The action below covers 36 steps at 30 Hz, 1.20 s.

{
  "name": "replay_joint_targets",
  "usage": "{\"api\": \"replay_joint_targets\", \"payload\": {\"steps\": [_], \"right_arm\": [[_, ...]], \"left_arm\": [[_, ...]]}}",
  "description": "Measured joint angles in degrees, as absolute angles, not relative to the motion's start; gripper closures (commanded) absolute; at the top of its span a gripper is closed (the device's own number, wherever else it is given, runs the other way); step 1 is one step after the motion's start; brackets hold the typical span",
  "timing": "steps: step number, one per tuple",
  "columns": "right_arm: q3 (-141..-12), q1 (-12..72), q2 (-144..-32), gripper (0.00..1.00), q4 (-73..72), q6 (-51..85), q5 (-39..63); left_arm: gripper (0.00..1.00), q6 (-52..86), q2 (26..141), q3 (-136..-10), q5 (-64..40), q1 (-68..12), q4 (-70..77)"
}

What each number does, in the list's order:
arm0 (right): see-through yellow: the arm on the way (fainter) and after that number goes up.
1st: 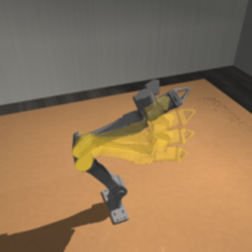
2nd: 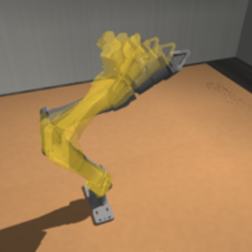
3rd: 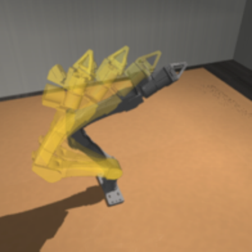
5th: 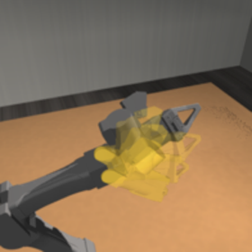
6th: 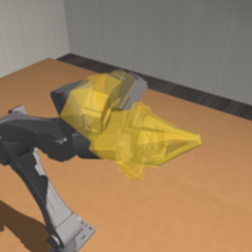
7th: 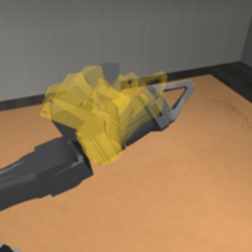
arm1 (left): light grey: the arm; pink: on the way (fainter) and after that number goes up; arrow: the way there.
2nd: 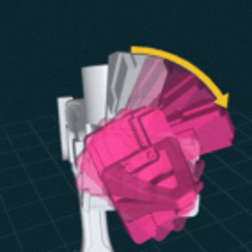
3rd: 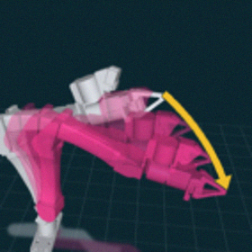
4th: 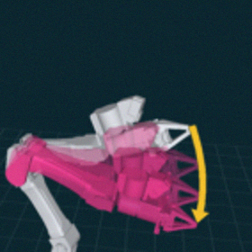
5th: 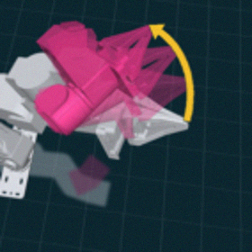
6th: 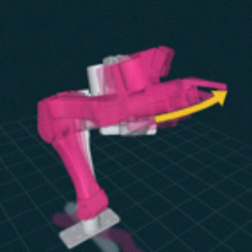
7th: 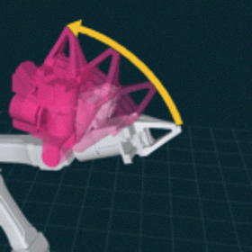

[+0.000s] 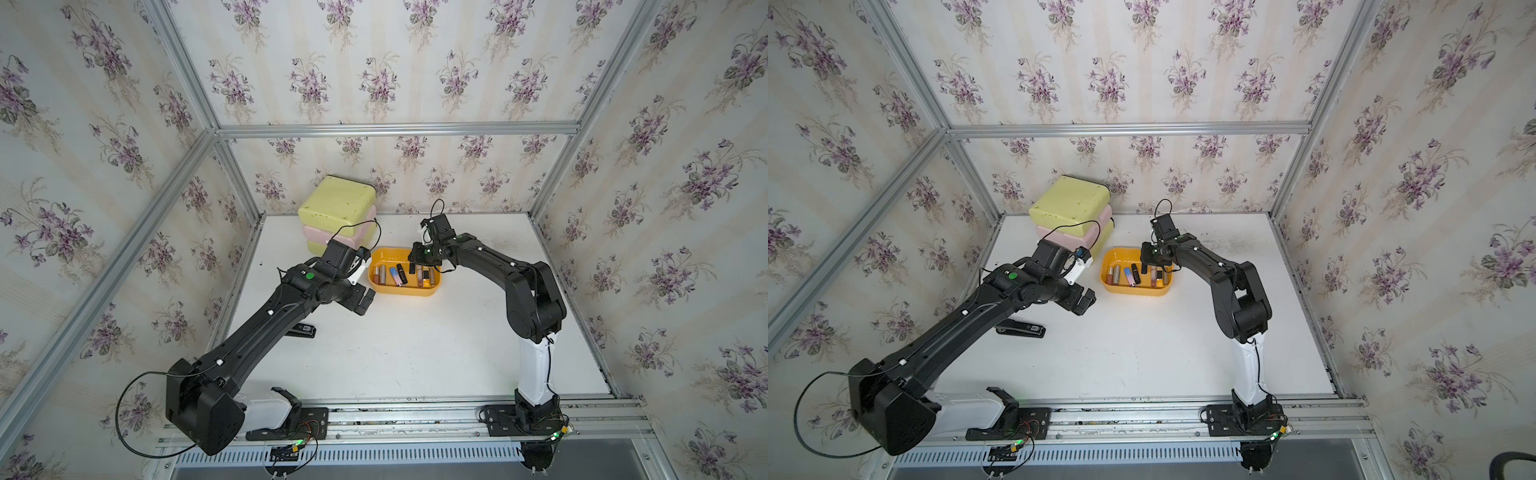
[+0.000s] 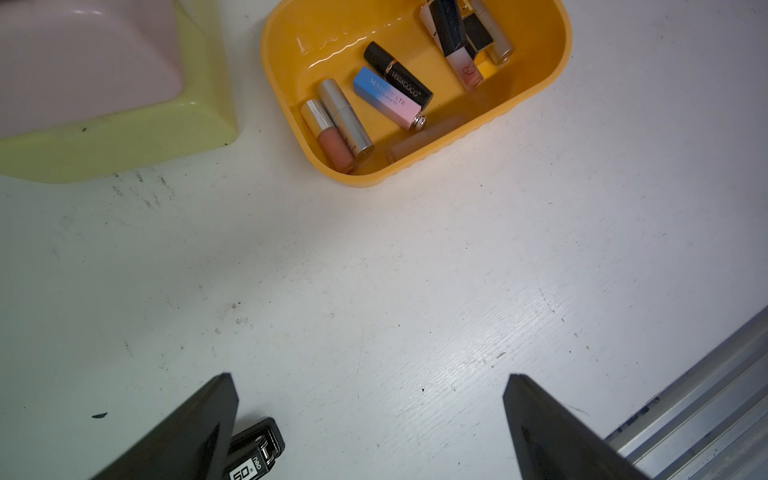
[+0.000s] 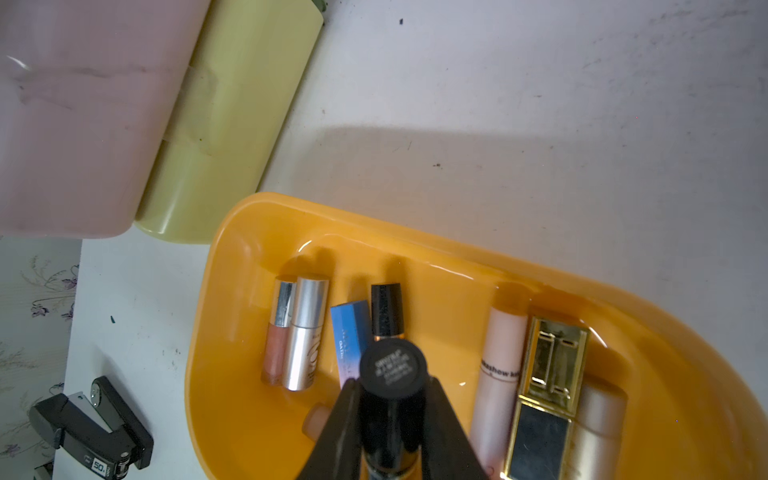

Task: Put the lipstick into the storage box
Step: Place the lipstick in the storage box.

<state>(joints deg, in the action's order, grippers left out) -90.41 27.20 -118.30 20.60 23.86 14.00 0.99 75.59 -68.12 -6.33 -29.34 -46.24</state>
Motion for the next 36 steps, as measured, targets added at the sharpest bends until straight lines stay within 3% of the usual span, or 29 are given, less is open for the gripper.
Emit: {"api": "replay_joint_targets", "payload": {"steps": [36], "right_arm": [[-90.1,27.3,-122.7,0.68,20.6,23.3,12.9]], "left_arm": [[0.0,1.7,76.0,-64.8,-7.9,-29.4,-43.6]]}}
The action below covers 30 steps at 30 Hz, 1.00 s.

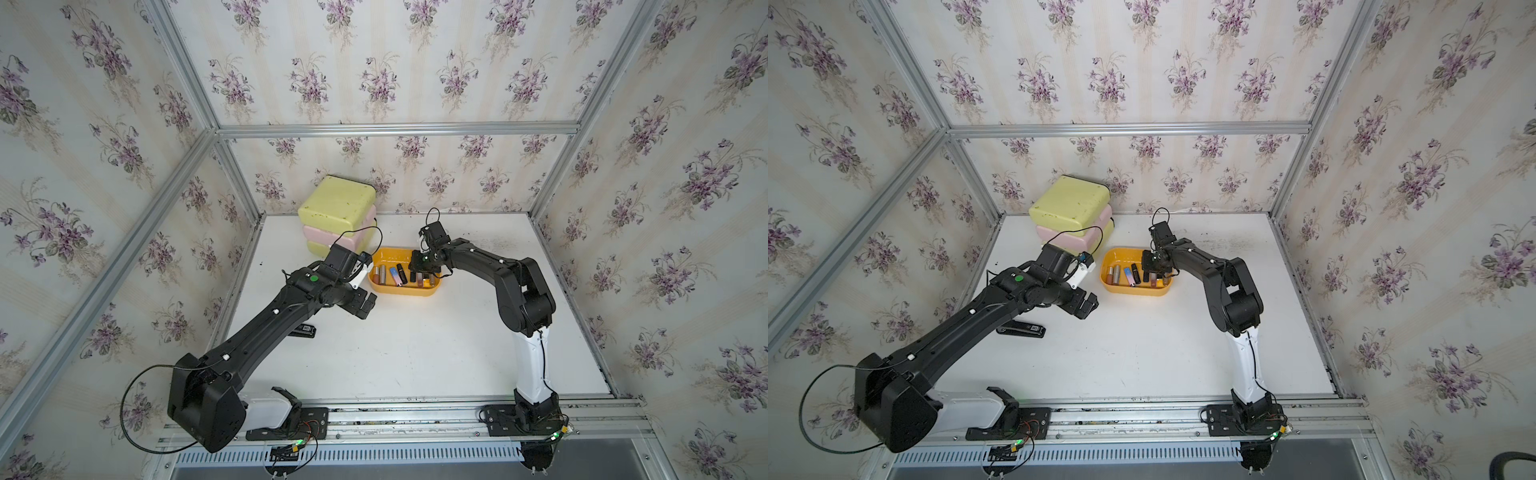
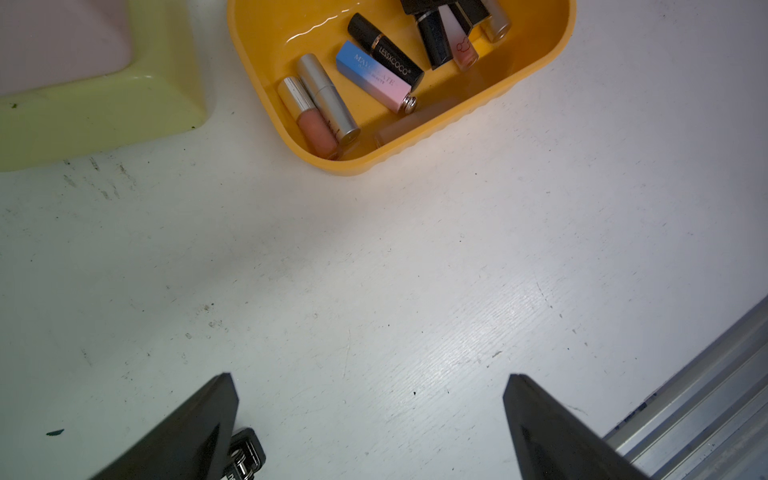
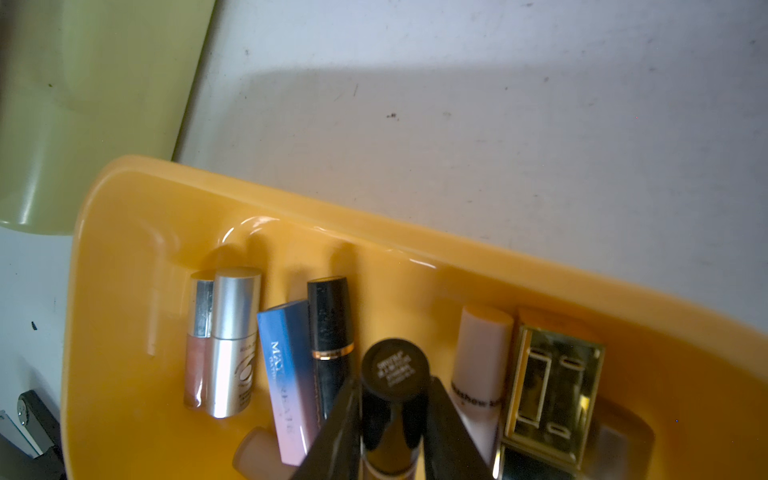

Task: Put the lipstick into the storage box
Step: Place the lipstick in the storage box, then reset both arms

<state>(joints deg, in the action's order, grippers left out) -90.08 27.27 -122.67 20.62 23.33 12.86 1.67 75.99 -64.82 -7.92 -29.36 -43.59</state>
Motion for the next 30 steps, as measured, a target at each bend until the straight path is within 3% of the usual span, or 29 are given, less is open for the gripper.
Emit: {"api": "replay_joint_targets", "payload": {"steps": [15,30], "right_arm": [[-88.9,27.3,-120.5,0.64,20.4,23.0,12.9],[-77.9,26.7,-102.6,0.48,14.4,19.6,10.1]], "left_arm": [[0.0,2.7,74.6,-64.4,-7.9,-29.4,-42.9],[0.0,8.0,70.6,-62.2,-6.2,-28.3,-39.4]]}}
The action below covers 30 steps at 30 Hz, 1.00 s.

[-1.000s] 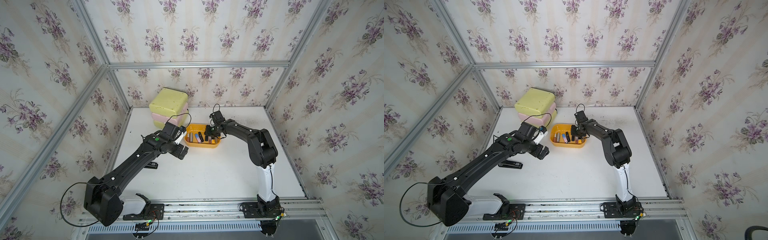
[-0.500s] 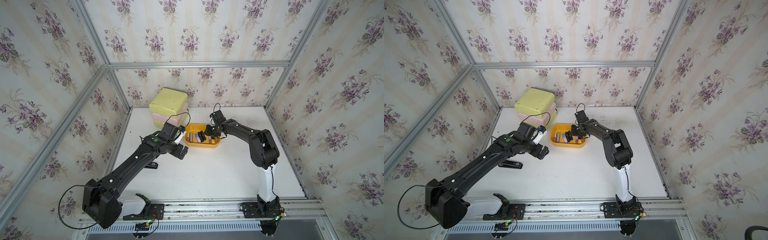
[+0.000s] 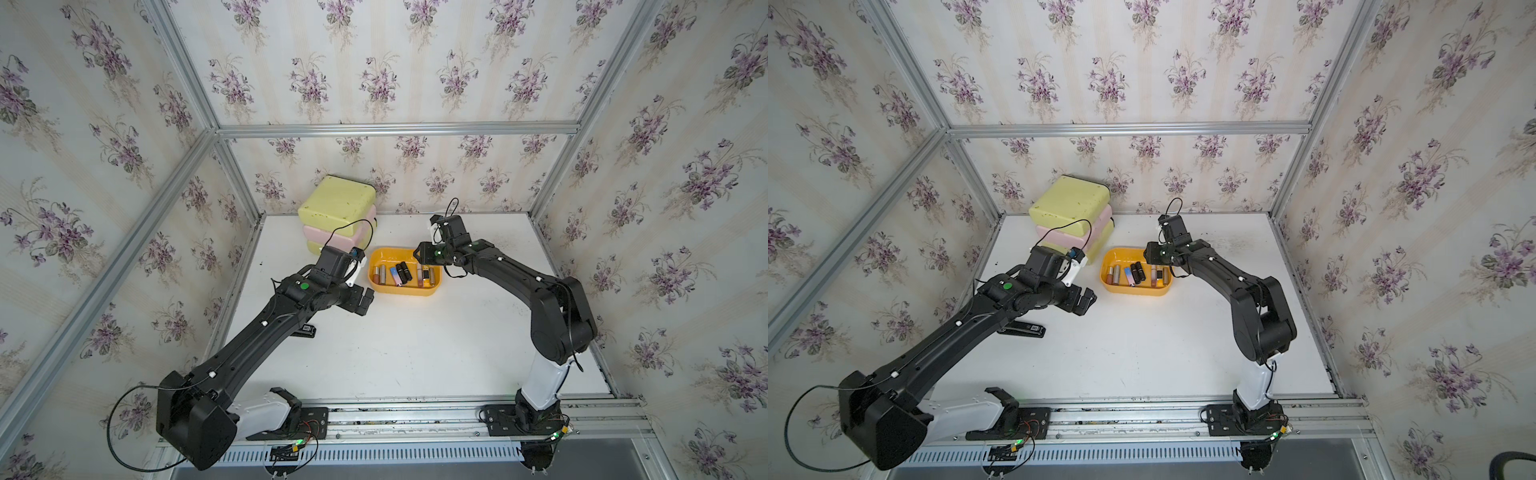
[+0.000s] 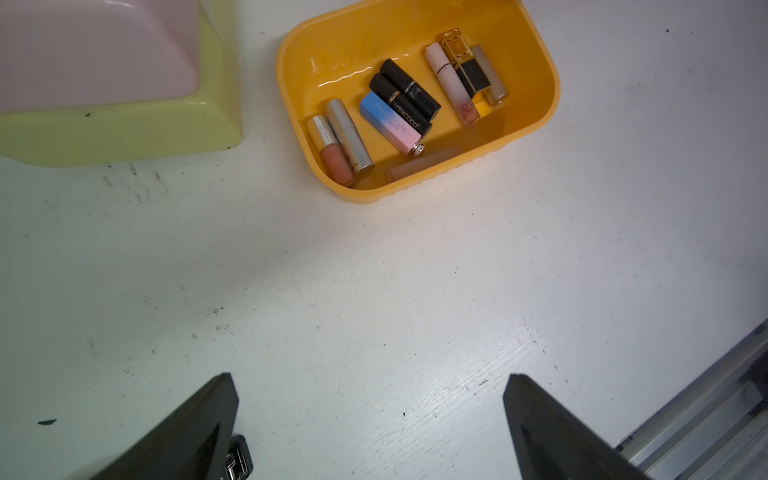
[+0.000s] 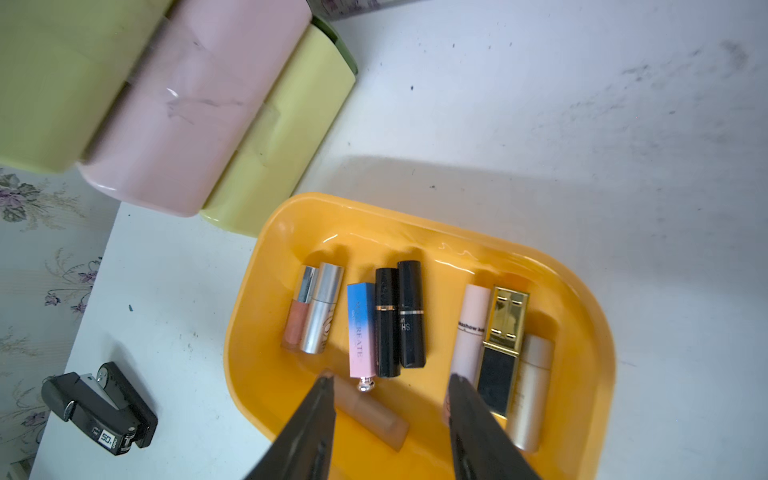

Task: Put the lipstick into the storage box
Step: Reset both arms

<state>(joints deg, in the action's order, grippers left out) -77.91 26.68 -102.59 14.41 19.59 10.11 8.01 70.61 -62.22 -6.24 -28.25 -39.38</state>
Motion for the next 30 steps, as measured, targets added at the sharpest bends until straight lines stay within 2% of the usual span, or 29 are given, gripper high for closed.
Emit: {"api": "replay_joint_targets", "payload": {"steps": [3,11,16,23,30], "right_arm": [[-73.8,25.6,-96.9,0.39,11.9,17.9,9.1],[-58.0,23.8,-79.2,0.27,0.4,10.2,3.5],[-46.5,23.6,-68.9,0.19,-10.5,4.4,-1.4],[-36.3,21.7,-63.0,0.13,-19.5,1.0,-10.5],[-27.6,12.1,-61.4,0.13,-25.5,3.5,-14.3]], "left_arm": [[0.0,10.2,69.2,-61.0,-5.8,-26.4,-38.5],[0.0,17.1,63.5,-55.4,-6.4,-14.7,-34.2],[0.0,19.0,56.8,-47.5,-8.3,-9.0,-26.6],[0.0,18.0,49.2,-37.9,-4.4,-7.0,-13.9],[0.0,15.9,50.0,-34.5,0.0,-4.1,-5.4]]}}
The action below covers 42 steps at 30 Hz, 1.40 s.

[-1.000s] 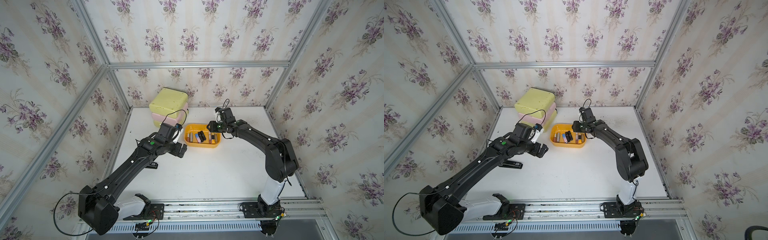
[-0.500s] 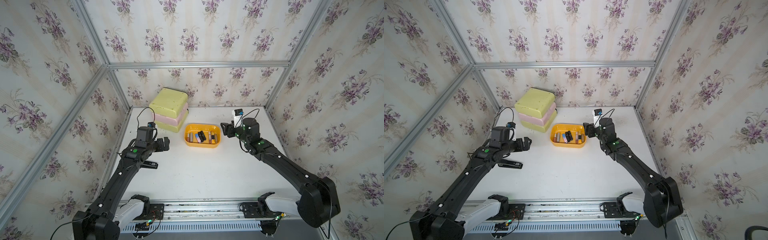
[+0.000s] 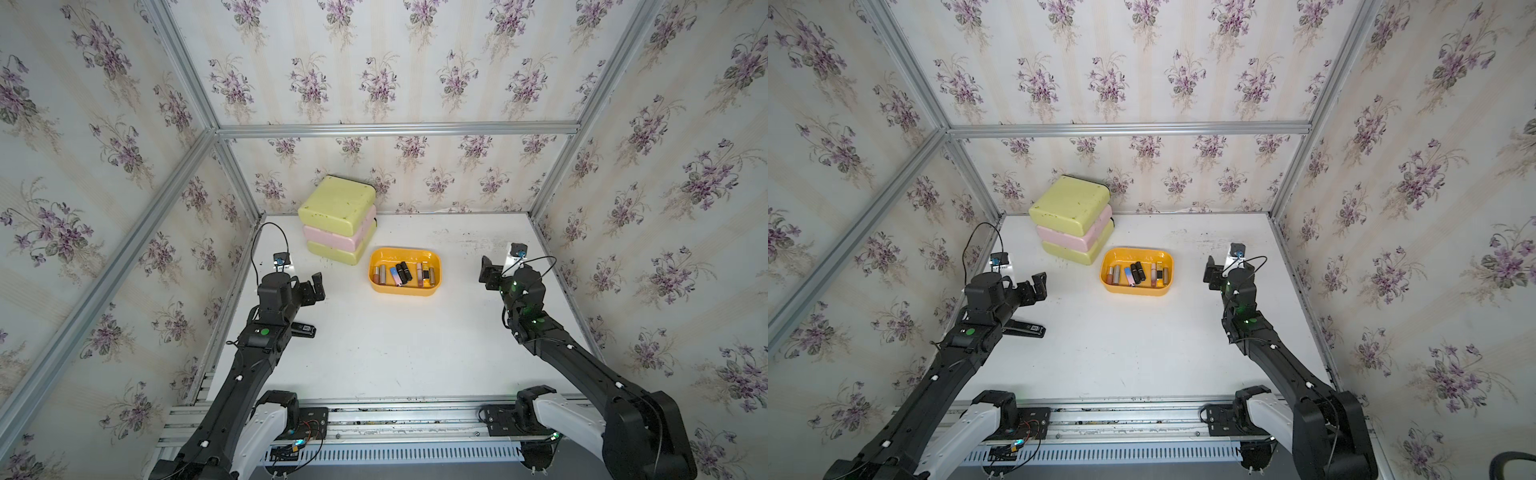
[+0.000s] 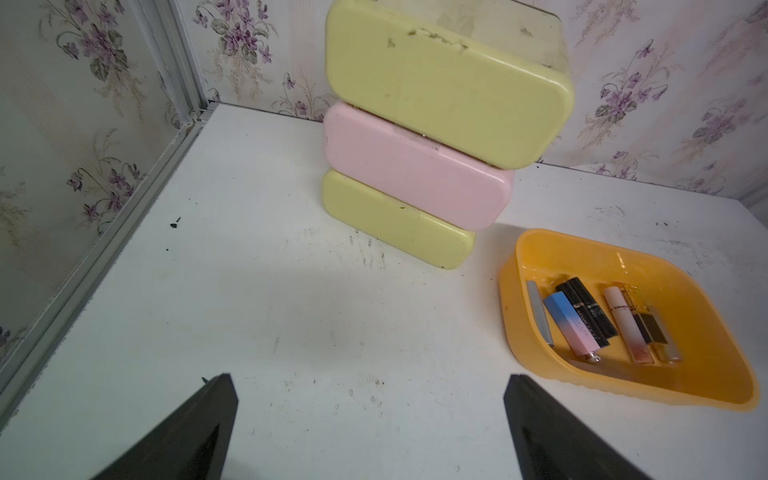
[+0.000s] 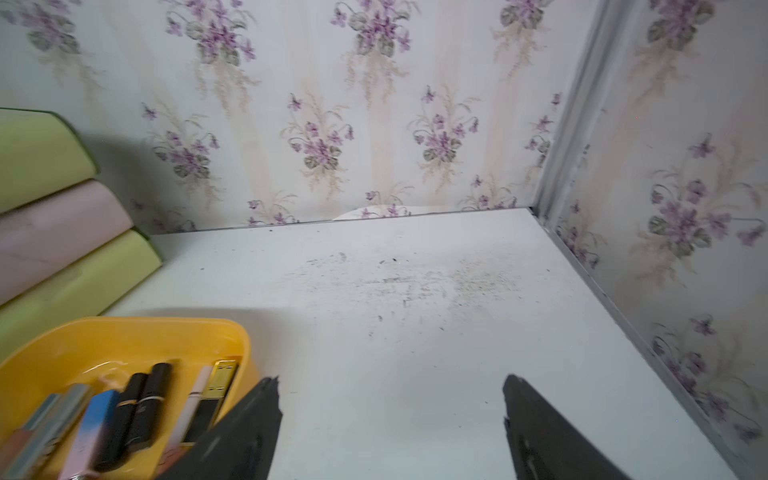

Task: Put the lipstick into the storage box
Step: Reset both arms

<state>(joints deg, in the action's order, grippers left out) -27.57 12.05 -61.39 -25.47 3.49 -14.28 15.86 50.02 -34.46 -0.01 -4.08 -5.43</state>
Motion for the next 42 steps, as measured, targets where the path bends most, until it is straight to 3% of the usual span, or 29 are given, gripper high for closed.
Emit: {"api": "replay_joint_targets", "payload": {"steps": [9,18,32,42], "right_arm": [[-24.4,5.4,-65.5,0.13,-31.0,4.1,-12.5],[-23.8,4.7,-76.3,0.15,-39.3,2.9,-10.9],[-16.1,4.5,-85.3,0.15,-59.2,0.7,-9.5],[-15.2,4.5,-85.8,0.15,-64.4,0.4,-9.4]], "left_arm": [[0.0,17.4,51.9,-29.7,1.0,2.5,0.8],[0.0,18.0,55.3,-28.6,-0.8,8.6,4.9],[0.0,11.7,65.5,-26.6,-4.5,11.8,15.9],[0.0,9.2,75.6,-24.1,-7.7,12.1,28.2]]}}
